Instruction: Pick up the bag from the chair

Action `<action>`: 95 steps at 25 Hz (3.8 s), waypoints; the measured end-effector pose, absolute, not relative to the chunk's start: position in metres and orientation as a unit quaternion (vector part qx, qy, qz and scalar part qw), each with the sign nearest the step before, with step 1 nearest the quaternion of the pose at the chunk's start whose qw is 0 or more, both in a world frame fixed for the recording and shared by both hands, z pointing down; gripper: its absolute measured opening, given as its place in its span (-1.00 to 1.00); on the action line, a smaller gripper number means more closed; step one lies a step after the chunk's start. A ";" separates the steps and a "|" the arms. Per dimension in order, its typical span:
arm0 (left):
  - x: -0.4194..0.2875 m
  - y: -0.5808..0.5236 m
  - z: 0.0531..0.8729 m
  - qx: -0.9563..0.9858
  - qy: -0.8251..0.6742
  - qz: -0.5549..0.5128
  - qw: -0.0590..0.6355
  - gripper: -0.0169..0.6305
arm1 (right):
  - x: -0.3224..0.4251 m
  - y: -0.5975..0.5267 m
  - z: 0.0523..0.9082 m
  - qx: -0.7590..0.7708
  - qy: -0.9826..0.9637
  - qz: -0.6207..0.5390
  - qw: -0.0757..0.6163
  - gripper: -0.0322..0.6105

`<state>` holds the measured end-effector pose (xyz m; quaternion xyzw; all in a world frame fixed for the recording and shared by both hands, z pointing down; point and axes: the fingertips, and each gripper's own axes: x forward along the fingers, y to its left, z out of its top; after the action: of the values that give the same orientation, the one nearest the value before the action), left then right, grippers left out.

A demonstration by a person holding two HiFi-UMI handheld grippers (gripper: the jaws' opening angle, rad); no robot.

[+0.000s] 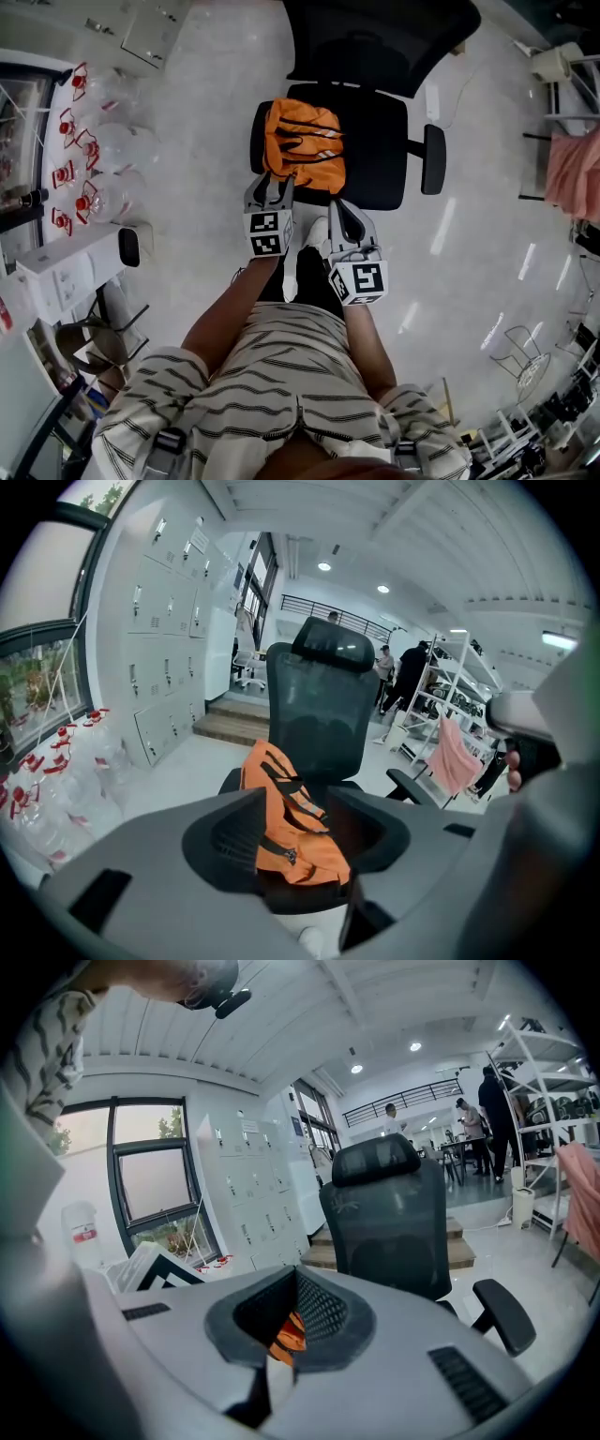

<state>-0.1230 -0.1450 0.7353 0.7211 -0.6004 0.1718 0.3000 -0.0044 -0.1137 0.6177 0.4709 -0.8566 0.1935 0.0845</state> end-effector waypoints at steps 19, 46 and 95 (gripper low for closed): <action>-0.138 -0.153 0.808 0.657 -0.622 0.171 0.391 -0.10 | 0.008 -0.105 0.642 0.476 -0.846 0.216 0.104 -0.84; -0.150 -0.168 0.841 0.629 -0.632 0.158 0.423 -0.49 | 0.005 -0.104 0.646 0.470 -0.847 0.228 0.097 -0.84; -0.056 -0.187 0.753 0.736 -0.551 0.146 0.365 -0.81 | 0.064 -0.111 0.619 0.529 -0.822 0.201 0.066 -0.84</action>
<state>-0.0564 -0.1865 0.7529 0.7362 -0.5507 0.1456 0.3655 0.0636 -0.1105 0.6192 0.5292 -0.8216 0.2013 0.0657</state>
